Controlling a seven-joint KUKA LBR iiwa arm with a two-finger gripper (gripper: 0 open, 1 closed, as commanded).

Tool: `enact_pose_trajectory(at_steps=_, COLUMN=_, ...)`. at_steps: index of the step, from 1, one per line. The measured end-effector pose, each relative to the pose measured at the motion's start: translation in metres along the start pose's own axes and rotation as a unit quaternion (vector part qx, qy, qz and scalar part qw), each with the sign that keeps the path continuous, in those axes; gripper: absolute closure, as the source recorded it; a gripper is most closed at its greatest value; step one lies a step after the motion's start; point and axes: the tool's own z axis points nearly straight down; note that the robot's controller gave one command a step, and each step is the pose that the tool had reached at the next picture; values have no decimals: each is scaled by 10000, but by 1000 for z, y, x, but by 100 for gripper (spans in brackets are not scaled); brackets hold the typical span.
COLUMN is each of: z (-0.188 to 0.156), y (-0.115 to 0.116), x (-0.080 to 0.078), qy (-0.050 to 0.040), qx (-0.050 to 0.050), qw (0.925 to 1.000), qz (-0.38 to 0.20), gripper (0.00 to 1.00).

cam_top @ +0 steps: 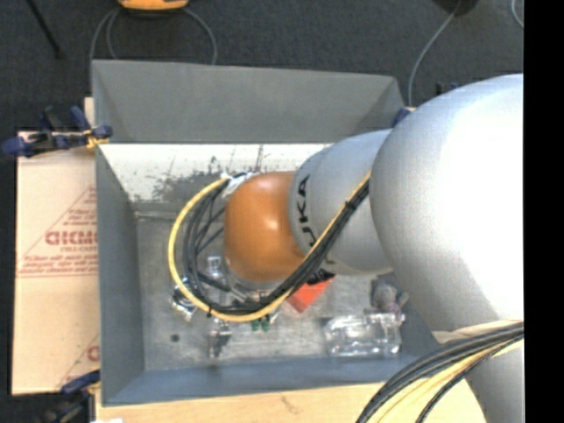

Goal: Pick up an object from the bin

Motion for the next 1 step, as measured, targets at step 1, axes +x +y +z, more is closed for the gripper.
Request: enact_pose_trajectory(at_steps=1, z=-8, y=8, x=-19, qy=31, qx=4, qw=9996, qz=282, gripper=0)
